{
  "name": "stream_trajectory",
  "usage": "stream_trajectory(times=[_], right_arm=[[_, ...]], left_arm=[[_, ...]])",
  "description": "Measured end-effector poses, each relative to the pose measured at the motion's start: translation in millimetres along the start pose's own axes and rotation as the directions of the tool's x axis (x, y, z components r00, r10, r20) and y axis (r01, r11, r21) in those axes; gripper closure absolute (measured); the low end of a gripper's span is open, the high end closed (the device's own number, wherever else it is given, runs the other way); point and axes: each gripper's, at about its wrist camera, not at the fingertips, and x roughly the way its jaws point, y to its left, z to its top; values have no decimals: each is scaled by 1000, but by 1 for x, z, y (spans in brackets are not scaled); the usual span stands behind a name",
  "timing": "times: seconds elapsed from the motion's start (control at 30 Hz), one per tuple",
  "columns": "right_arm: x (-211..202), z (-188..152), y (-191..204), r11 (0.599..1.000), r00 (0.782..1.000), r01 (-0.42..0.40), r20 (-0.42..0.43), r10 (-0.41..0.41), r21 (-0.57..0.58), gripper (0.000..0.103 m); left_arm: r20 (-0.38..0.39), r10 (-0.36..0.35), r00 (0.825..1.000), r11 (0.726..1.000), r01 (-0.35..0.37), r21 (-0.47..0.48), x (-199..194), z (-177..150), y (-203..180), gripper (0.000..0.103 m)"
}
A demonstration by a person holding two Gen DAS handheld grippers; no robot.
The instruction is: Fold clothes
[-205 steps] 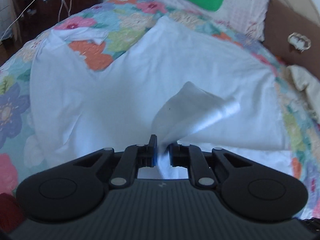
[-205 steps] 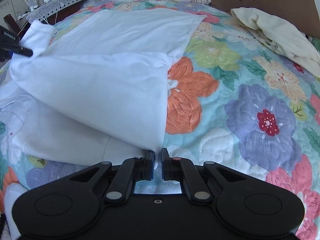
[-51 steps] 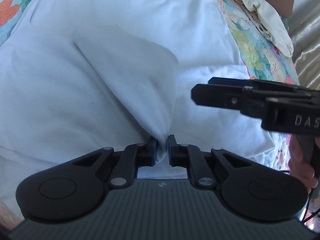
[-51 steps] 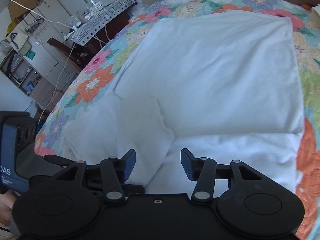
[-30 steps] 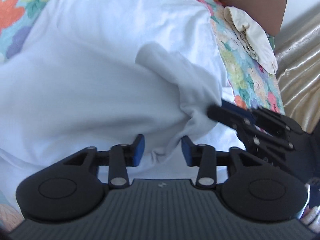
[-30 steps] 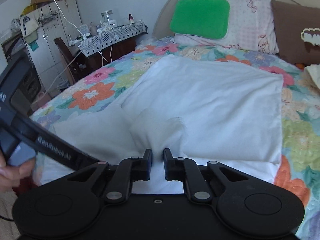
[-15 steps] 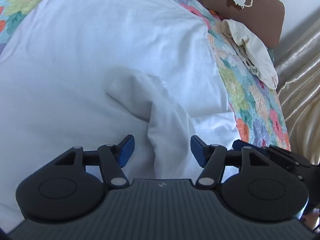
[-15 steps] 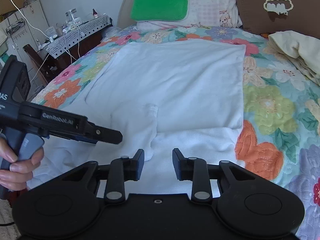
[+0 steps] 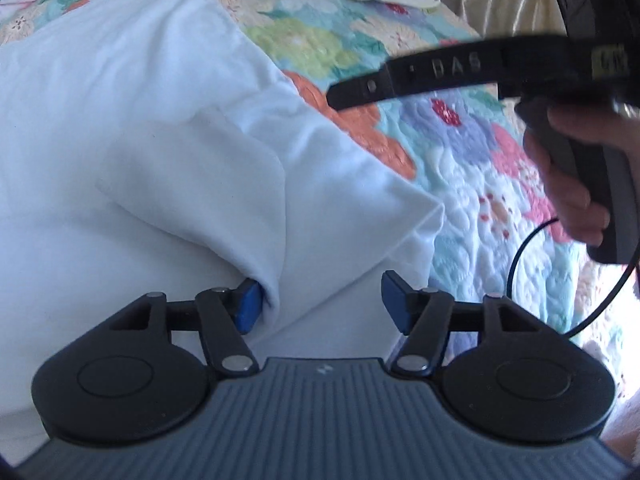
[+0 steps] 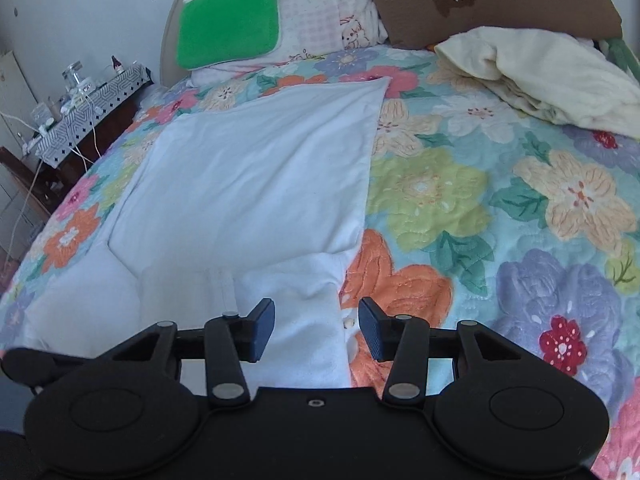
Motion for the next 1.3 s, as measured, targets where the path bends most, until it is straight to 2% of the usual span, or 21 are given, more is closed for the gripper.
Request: stream_trajectory(times=[0.1, 0.23, 0.3, 0.33, 0.37, 0.43, 0.47, 0.53, 0.57, 0.6, 0.73, 0.83, 0.9, 0.93, 0.97, 1.03, 1.13, 1.23, 1.3], right_arm=[[2, -2, 9, 1000, 999, -26, -23, 26, -3, 51], [9, -6, 24, 997, 996, -75, -59, 73, -28, 50], [13, -6, 33, 994, 993, -97, -73, 93, -50, 50], [15, -7, 37, 992, 992, -106, -80, 101, -62, 50], [16, -7, 41, 991, 990, -116, -87, 109, -74, 50], [19, -8, 47, 987, 989, -123, -97, 113, -101, 49], [19, -8, 48, 987, 990, -113, -99, 102, -114, 48], [21, -9, 46, 989, 993, -78, -100, 65, -126, 47], [23, -10, 43, 991, 994, -56, -103, 43, -124, 47], [25, -10, 40, 992, 994, -33, -106, 21, -121, 47], [30, -12, 29, 998, 991, -33, -133, 26, -55, 47], [33, -14, 30, 999, 988, -42, -147, 37, -28, 47], [33, -14, 32, 999, 990, -32, -142, 26, -41, 47], [32, -13, 32, 998, 991, -19, -134, 11, -55, 47], [32, -12, 33, 998, 992, -6, -127, -3, -68, 47], [28, -8, 28, 997, 992, 34, -115, -42, -71, 47], [23, -3, 20, 993, 990, 96, -98, -103, -71, 47], [18, 0, 10, 997, 992, 74, -98, -75, -12, 47], [15, 0, 9, 997, 992, 82, -95, -83, -11, 47]], left_arm=[[-8, -9, 1000, 999, 9, -37, -9, -4, 3, 38], [-3, -70, 998, 994, 70, -85, -20, -7, 10, 33], [29, -140, 990, 981, 142, -129, -30, -9, 19, 33], [61, -211, 976, 959, 218, -183, -38, -11, 28, 33], [99, -284, 954, 924, 300, -238, -45, -13, 39, 33], [186, -358, 915, 852, 401, -337, -57, -19, 60, 33], [214, -351, 912, 835, 408, -369, -60, -21, 67, 33], [233, -240, 942, 851, 320, -417, -66, -23, 82, 33], [230, -151, 961, 864, 242, -442, -66, -22, 91, 33], [222, -81, 972, 867, 178, -465, -65, -21, 99, 33], [163, 27, 986, 819, 71, -569, -45, -19, 130, 31], [166, -31, 986, 774, 129, -620, -23, -17, 140, 32], [142, -53, 988, 766, 132, -629, -7, -13, 130, 39], [128, -39, 991, 786, 110, -609, -3, -9, 119, 50], [120, -15, 993, 812, 82, -577, -4, -8, 109, 56], [154, -49, 987, 824, 127, -553, -9, -8, 100, 77], [217, -121, 969, 833, 218, -508, -19, -9, 86, 82], [255, -180, 950, 878, 272, -393, -28, -4, 64, 82], [238, -203, 950, 905, 275, -325, -23, 0, 47, 82]])
